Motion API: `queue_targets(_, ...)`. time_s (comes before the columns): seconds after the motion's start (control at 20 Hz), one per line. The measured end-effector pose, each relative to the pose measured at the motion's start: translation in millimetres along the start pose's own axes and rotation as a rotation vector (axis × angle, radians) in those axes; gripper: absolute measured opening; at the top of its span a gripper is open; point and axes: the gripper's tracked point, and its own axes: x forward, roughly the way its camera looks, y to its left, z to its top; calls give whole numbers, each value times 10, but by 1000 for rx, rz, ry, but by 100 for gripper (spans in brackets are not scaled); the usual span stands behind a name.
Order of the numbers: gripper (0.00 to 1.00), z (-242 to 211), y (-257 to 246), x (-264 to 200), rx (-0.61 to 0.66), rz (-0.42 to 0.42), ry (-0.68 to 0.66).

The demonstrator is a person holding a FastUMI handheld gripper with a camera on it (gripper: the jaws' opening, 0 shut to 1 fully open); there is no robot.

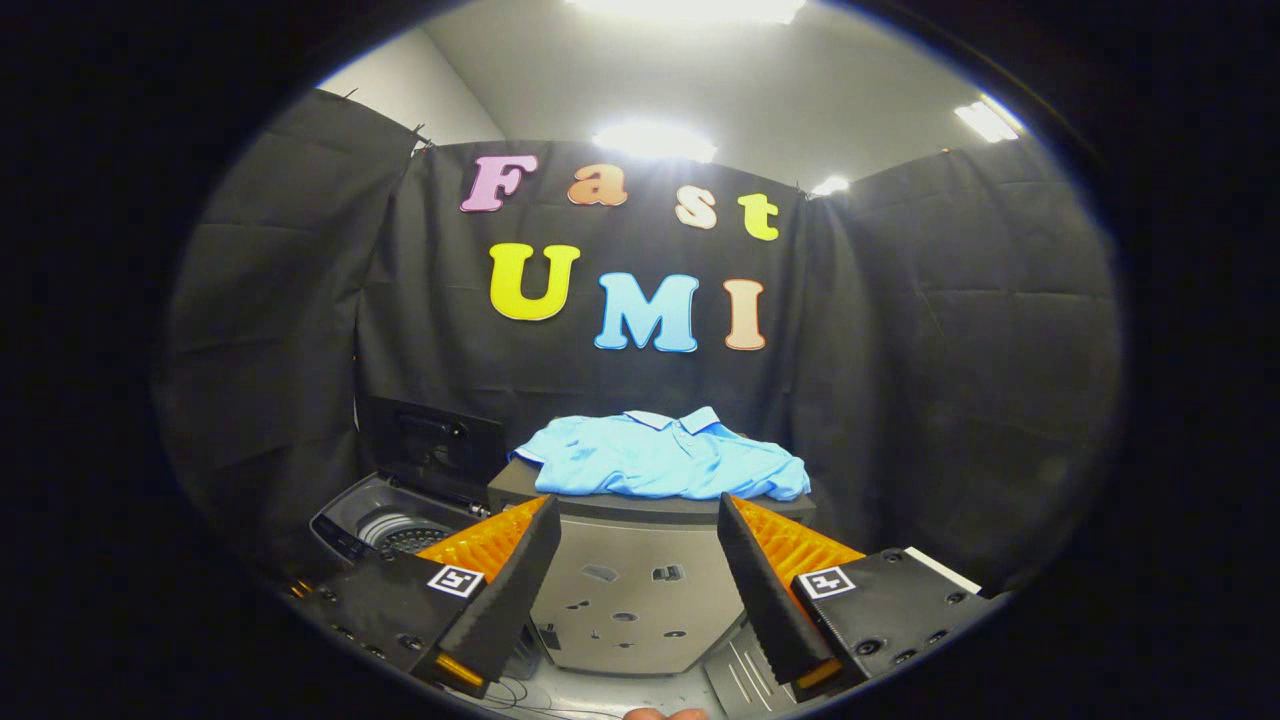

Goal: Put the clothes into the washing machine and then close the washing machine lid.

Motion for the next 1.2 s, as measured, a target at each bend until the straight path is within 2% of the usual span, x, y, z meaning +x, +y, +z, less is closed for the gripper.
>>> queue_targets(0.1, 98, 86, 49, 80, 6, 27, 7)
queue_targets(0.35, 98, 311, -63, 305, 3, 28, 26)
queue_targets(0.65, 98, 576, 17, 743, 113, 81, 40)
queue_targets(0.75, 98, 621, -9, 920, 115, 77, 49)
queue_targets(1.2, 98, 462, -301, 1772, 69, 47, 160)
